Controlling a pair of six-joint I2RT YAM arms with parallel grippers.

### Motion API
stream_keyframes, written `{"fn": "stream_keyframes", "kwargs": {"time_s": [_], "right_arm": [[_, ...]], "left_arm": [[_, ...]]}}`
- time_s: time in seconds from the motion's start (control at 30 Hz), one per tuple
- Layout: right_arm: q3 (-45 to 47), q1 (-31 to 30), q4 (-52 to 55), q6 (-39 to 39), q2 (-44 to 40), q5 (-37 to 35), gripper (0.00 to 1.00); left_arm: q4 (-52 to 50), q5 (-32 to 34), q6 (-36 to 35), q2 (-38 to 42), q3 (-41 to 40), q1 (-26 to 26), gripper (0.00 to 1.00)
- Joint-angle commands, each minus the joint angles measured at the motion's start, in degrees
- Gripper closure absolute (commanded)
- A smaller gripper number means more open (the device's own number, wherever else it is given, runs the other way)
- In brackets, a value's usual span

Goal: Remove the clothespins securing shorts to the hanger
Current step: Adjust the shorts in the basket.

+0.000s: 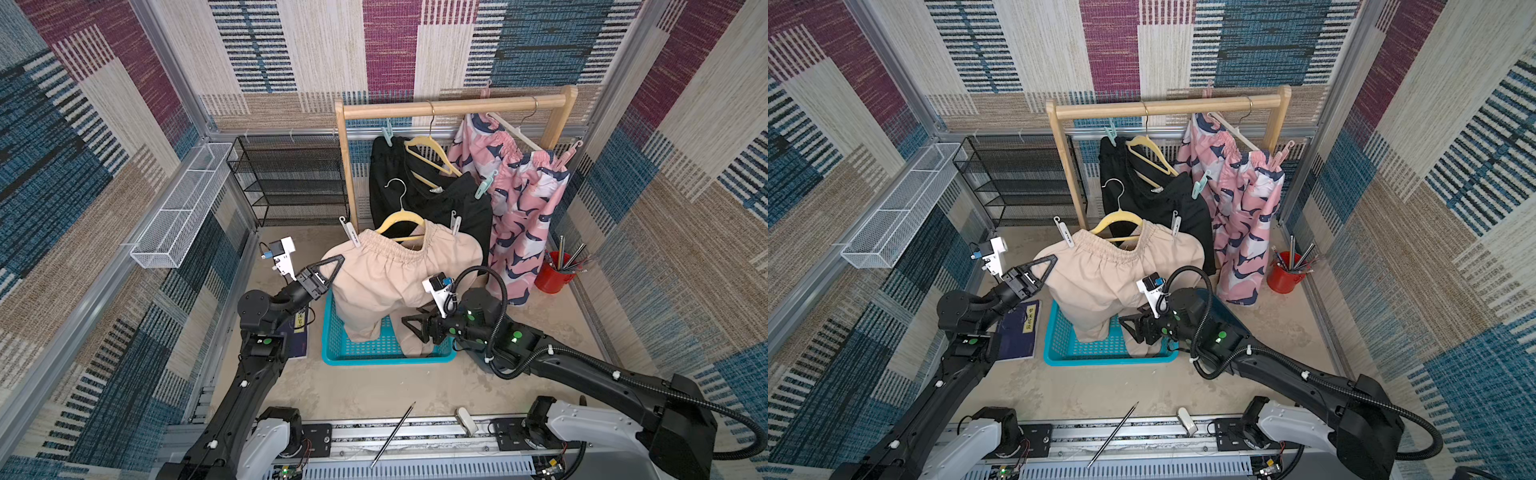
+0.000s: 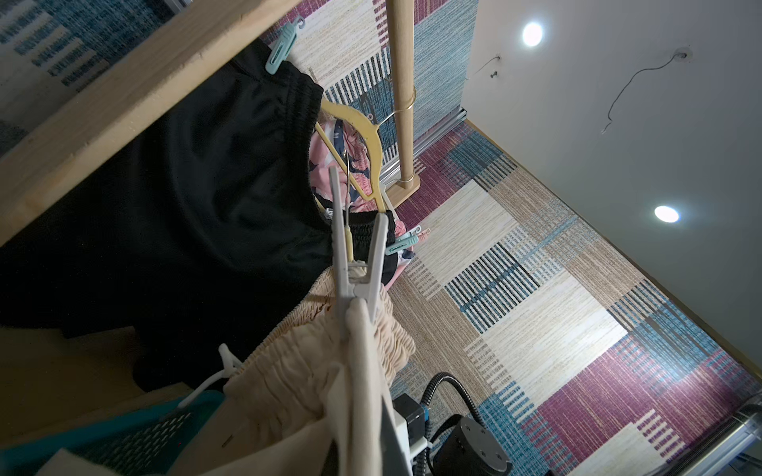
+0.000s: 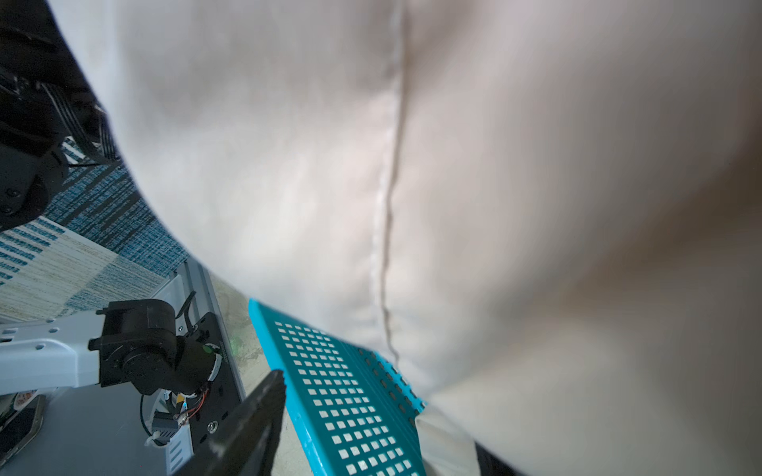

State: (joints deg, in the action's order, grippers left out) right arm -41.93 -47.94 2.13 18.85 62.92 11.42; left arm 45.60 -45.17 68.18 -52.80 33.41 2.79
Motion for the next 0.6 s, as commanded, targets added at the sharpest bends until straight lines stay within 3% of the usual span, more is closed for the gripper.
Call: {"fn": "stream_keyframes", "kwargs": {"time_s": [0.0,0.23,0.4,0.57], "right_arm": [[-1.3,0.09,2.61,0.92,-0.96,-1.24,0.29],[-8.28,1.45,7.6,0.32,-0.86,-2.01,0.29],[-13.76,10.52,8.85,-0.66,-0.5,3.5,0.3],[-16.92,18.94,11.6,-1.52,-1.64,3.89,0.3]], "left_arm": [[4.79,-2.26,-1.16,-0.18,-0.27,-2.54,1.0],[5.77,-5.06,0.11,0.06,-0.96,-5.41,1.0],[7.79,-5.63,1.27,0.04,-1.92,-5.51,1.0],[8.95,-5.72,2.12,0.68,-2.45,-5.47,1.0]]}}
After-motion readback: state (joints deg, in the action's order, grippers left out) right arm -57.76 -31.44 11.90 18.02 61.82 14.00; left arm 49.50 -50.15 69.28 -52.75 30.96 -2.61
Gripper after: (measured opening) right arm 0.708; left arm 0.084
